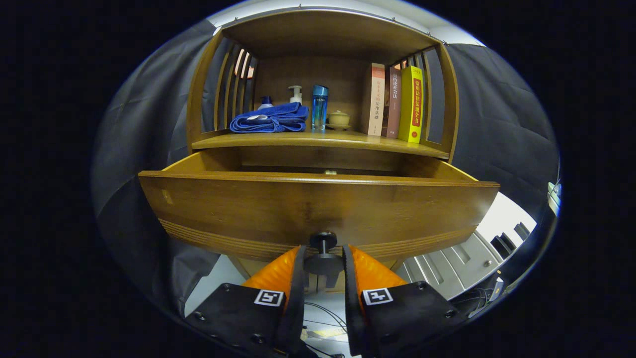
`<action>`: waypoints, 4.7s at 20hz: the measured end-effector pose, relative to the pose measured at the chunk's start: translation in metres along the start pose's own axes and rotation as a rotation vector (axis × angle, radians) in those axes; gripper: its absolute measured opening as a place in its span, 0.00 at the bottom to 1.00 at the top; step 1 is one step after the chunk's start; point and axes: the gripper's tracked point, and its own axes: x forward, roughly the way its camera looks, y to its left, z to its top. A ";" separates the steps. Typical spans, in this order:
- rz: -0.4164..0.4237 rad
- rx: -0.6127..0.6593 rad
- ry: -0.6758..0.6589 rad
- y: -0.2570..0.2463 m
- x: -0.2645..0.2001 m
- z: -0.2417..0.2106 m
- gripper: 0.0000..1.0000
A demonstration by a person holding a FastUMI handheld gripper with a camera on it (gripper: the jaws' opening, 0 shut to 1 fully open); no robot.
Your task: Pull open the drawer, take out the items inside it, and place them on the countertop above the cabinet.
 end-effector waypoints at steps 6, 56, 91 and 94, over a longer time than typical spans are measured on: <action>-0.004 0.010 0.008 -0.004 -0.018 -0.008 0.44; -0.008 0.045 0.164 -0.012 0.099 0.103 0.99; 0.054 0.113 0.358 -0.028 0.068 0.116 0.24; 0.051 0.111 0.340 -0.032 0.067 0.139 0.24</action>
